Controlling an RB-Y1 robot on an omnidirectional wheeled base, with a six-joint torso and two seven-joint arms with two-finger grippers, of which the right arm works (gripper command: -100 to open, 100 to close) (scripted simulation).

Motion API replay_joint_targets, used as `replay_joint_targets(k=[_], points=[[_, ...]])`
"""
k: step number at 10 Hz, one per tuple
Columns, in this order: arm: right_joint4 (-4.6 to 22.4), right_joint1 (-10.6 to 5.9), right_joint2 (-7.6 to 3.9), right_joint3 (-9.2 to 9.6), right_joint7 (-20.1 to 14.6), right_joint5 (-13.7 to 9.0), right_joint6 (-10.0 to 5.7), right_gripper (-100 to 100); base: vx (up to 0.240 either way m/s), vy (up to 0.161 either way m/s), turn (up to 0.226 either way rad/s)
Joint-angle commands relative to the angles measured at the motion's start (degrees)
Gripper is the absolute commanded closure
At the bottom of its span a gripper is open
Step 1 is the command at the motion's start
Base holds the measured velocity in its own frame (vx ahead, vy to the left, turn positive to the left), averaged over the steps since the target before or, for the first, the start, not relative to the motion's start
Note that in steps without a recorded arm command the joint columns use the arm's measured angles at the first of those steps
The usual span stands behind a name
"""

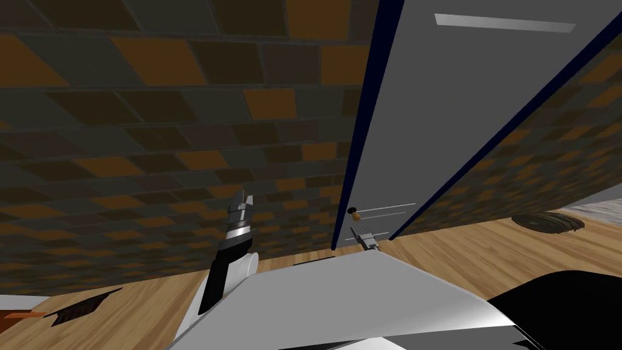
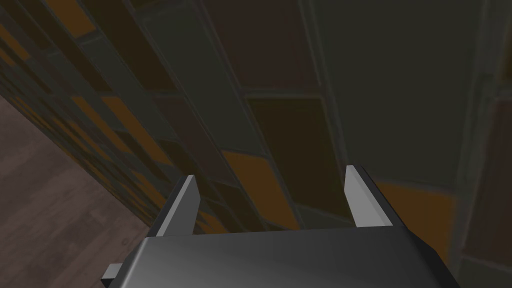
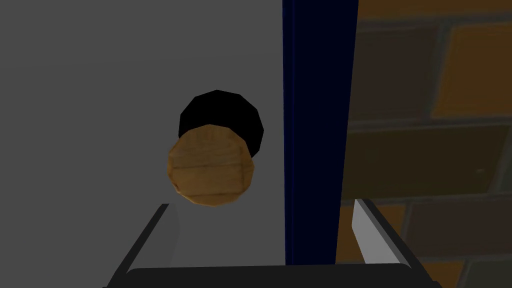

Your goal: Pull the door open

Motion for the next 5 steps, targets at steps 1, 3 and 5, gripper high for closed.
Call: replay_joint_targets(k=[1, 3, 5], points=[[1.92, -0.64, -1.0, -1.28, -0.89, -0.81, -0.97, -100, 0.166, 0.051, 0.114], [4.7, -1.82, -2.82, -3.22, -2.36, -2.07, -2.26, -100, 0.164, 0.007, 0.105], [5.23, -1.47, -2.42, -2.45, -2.12, -1.66, -2.45, 100, 0.006, 0.012, -0.019]])
